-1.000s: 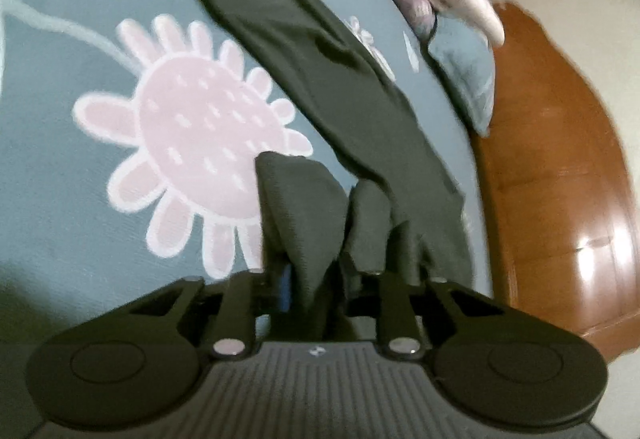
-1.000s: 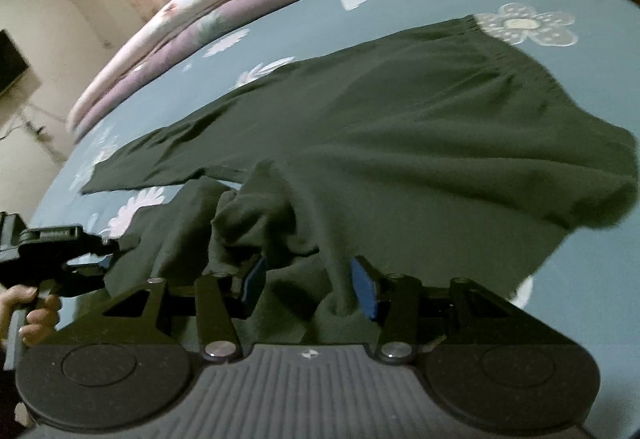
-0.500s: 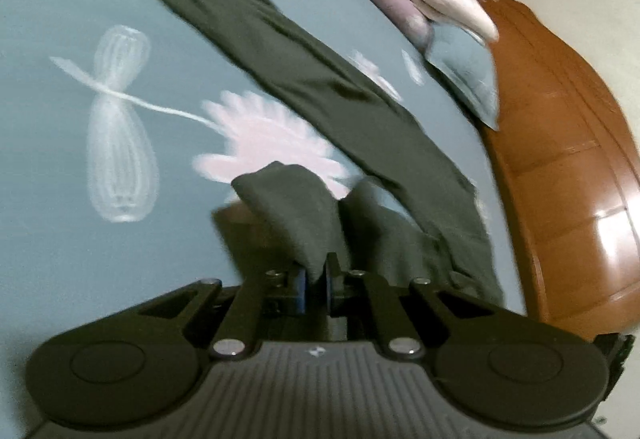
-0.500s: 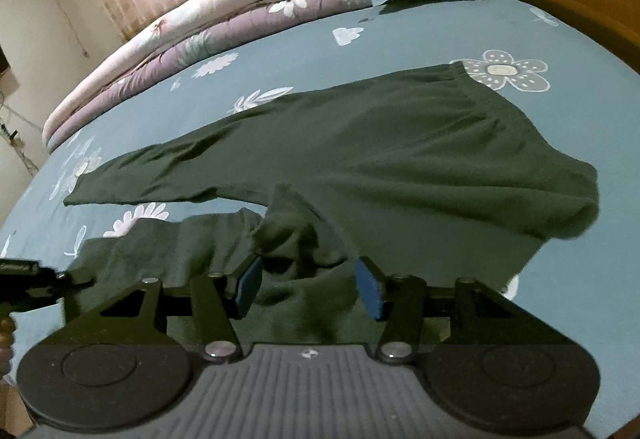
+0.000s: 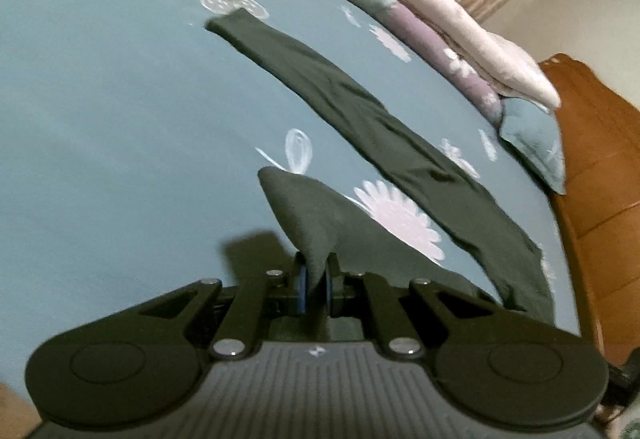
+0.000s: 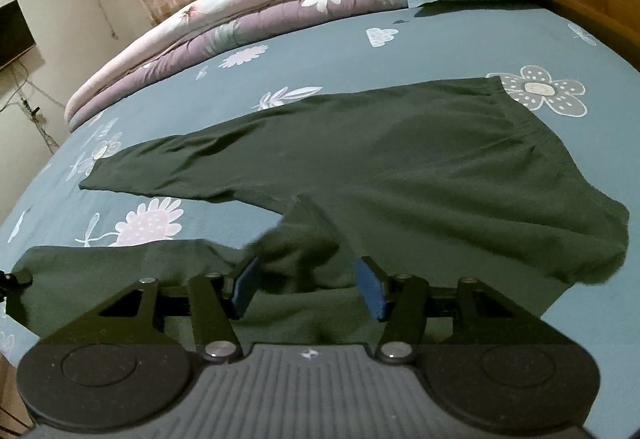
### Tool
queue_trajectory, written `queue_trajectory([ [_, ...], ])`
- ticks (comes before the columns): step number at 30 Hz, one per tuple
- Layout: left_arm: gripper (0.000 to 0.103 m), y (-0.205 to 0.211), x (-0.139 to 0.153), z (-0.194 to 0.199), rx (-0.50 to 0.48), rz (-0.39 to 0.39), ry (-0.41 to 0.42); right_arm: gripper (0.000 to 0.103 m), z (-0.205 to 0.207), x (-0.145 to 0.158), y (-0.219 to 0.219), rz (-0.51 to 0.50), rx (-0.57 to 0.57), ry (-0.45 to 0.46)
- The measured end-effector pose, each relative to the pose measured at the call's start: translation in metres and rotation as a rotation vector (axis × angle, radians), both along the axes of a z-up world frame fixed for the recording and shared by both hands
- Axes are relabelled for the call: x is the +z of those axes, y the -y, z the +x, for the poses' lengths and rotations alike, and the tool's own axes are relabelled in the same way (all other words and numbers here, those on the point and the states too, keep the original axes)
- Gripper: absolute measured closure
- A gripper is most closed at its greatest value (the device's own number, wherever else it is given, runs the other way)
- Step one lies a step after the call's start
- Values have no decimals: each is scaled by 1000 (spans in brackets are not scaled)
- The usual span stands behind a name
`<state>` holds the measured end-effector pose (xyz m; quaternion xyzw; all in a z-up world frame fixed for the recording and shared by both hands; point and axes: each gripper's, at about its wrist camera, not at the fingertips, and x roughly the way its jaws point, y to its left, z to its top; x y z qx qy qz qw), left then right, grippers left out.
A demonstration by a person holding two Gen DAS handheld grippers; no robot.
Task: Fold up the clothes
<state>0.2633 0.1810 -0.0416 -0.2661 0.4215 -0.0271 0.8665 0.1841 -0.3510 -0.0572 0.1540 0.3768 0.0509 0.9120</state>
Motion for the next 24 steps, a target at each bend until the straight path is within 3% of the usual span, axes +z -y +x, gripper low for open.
queue_trajectory([
  [9, 97, -34, -2, -28, 58, 53, -99, 42, -9, -6, 15, 9, -63, -17],
  [15, 96, -44, -17, -50, 112, 40, -169, 42, -16, -14, 35, -1, -126, -65],
  [19, 96, -43, -26, -49, 127, 46, -209, 42, -29, -22, 68, 31, -246, -90],
  [24, 96, -42, -28, -42, 128, 63, -236, 42, -47, -42, 126, 139, -502, -83],
])
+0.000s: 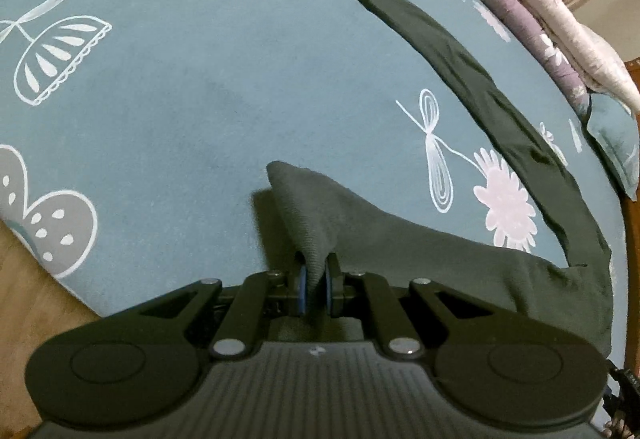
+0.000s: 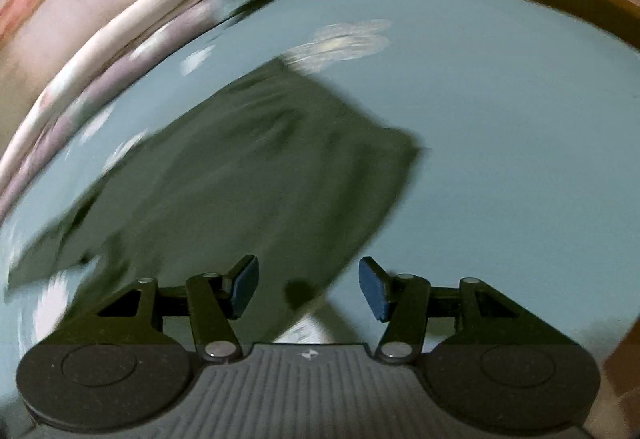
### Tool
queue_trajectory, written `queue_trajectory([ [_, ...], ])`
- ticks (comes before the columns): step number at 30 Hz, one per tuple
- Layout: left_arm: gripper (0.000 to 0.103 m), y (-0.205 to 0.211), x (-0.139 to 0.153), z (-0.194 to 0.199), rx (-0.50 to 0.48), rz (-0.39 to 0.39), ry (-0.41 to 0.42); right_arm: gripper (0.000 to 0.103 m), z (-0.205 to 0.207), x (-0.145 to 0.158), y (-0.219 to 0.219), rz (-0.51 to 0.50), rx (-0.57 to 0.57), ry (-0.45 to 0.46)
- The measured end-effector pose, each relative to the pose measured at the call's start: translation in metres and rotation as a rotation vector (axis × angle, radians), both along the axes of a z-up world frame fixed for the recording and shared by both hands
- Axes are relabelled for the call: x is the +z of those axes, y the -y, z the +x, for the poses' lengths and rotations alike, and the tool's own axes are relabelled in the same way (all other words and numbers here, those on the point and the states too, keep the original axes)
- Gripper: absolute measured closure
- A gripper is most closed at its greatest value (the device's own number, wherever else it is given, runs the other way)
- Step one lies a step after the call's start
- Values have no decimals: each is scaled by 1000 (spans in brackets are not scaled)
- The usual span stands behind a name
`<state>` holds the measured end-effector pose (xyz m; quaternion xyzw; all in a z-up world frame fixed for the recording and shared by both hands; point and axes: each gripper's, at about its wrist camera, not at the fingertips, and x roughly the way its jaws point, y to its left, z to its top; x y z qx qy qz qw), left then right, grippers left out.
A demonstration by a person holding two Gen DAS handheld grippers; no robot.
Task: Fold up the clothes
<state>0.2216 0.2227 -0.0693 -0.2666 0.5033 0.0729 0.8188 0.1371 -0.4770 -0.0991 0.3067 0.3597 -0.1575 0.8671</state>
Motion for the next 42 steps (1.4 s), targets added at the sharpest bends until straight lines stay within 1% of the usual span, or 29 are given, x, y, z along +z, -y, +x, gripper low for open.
queue_trajectory([
  [2, 96, 1, -1, 3, -1, 7, -11, 42, -4, -12, 24, 67, -77, 27],
  [4, 96, 3, -2, 4, 1, 13, -22, 43, -6, -24, 42, 136, -123, 78],
  [5, 96, 3, -3, 5, 2, 16, -28, 43, -5, -26, 48, 153, -131, 105],
  [9, 96, 6, -6, 9, 2, 26, -44, 43, 11, -32, 57, 134, -115, 148],
  [10, 96, 6, -6, 10, 2, 27, -45, 51, 14, -34, 58, 129, -111, 152],
  [11, 96, 6, -6, 10, 3, 28, -45, 61, 17, -36, 60, 126, -111, 141],
  [12, 96, 7, -5, 10, 1, 30, -45, 95, 19, -37, 62, 123, -110, 131],
  [13, 96, 7, -4, 10, -1, 32, -44, 100, 22, -39, 64, 120, -109, 120],
  [16, 96, 6, -1, 8, -2, 42, -42, 100, 22, -38, 67, 114, -105, 113],
  [19, 96, 4, 4, 5, 0, 49, -39, 100, 13, -27, 66, 80, -101, 100],
  [21, 96, 1, 1, 4, 4, 42, -45, 101, 5, -19, 66, 61, -102, 92],
  [25, 96, -1, -4, 3, 8, 36, -57, 101, -1, -12, 58, 22, -92, 49],
  [27, 91, -3, -5, 3, 11, 27, -56, 99, -1, -8, 53, -21, -99, 3],
  [28, 88, -5, -5, 2, 17, 27, -51, 92, 0, -6, 51, -48, -107, -23],
  [30, 88, -13, 1, -1, 37, 33, -37, 91, 0, 0, 47, -111, -128, -63],
  [31, 90, -16, 4, -2, 42, 40, -22, 91, -2, 4, 45, -140, -135, -64],
  [33, 91, -21, 13, -2, 49, 55, 12, 88, -3, 15, 39, -179, -128, -43],
  [34, 90, -24, 17, -3, 52, 62, 28, 83, -1, 22, 35, -195, -115, -27],
  [36, 90, -26, 19, -1, 60, 84, 43, 76, 4, 32, 24, -224, -70, 9],
  [37, 90, -27, 17, 1, 63, 78, 41, 73, 8, 37, 16, -234, -35, 26],
  [39, 89, -28, 11, -1, 71, 41, 40, 69, 17, 45, 0, -251, 32, 58],
  [41, 80, -27, 5, -5, 78, 7, 40, 67, 26, 52, -13, -247, 90, 80],
  [42, 77, -27, 2, -9, 83, -3, 44, 65, 29, 54, -20, -237, 118, 94],
])
